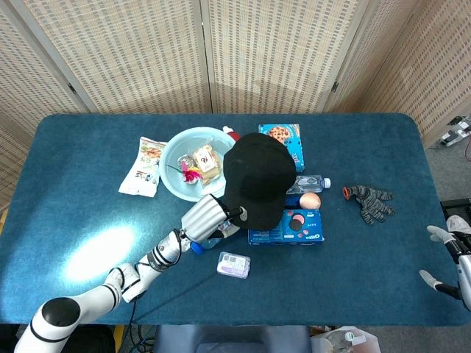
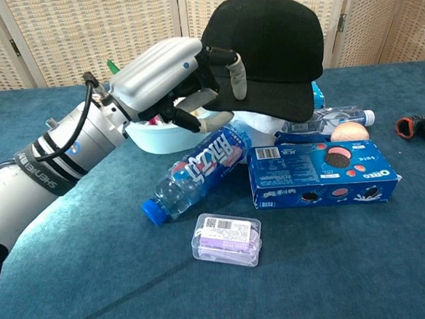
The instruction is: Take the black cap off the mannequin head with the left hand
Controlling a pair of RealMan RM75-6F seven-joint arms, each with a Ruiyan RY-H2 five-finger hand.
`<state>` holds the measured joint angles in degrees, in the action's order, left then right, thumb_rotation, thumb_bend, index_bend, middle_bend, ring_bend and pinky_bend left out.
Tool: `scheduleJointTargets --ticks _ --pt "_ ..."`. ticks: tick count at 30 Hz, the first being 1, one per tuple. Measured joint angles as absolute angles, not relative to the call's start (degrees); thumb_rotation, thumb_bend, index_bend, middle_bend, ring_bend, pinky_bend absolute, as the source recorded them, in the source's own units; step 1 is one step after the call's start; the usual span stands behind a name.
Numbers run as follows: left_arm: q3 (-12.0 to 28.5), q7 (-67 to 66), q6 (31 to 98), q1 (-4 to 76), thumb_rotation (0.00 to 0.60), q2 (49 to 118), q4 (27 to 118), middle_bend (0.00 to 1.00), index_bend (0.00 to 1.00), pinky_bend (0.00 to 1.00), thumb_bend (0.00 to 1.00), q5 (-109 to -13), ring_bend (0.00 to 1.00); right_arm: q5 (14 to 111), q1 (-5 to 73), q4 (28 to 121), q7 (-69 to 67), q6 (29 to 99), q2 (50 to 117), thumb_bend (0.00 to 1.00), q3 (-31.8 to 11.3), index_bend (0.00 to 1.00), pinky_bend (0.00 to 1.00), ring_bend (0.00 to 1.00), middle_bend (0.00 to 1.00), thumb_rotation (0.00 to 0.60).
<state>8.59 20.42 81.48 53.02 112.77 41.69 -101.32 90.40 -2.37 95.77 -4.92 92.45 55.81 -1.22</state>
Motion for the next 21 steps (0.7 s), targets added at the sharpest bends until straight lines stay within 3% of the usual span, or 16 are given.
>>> scheduleJointTargets --ticks 11,21 --pt "9.1 21.3 81.1 54.4 0.6 114.0 42.2 0.97 0.47 1.0 0.31 -98.6 0.98 90.3 -2.8 95.5 -5.2 92.8 55.7 0.02 -1.3 0.25 0.27 0.26 0.36 0.6" --pt "10.4 21.2 80.3 54.6 0.6 113.9 45.8 0.98 0.62 1.0 0.36 -95.5 0.99 90.5 -3.1 95.7 -5.2 93.2 55.6 0.01 -1.4 0.25 0.27 0.26 0.36 0.6"
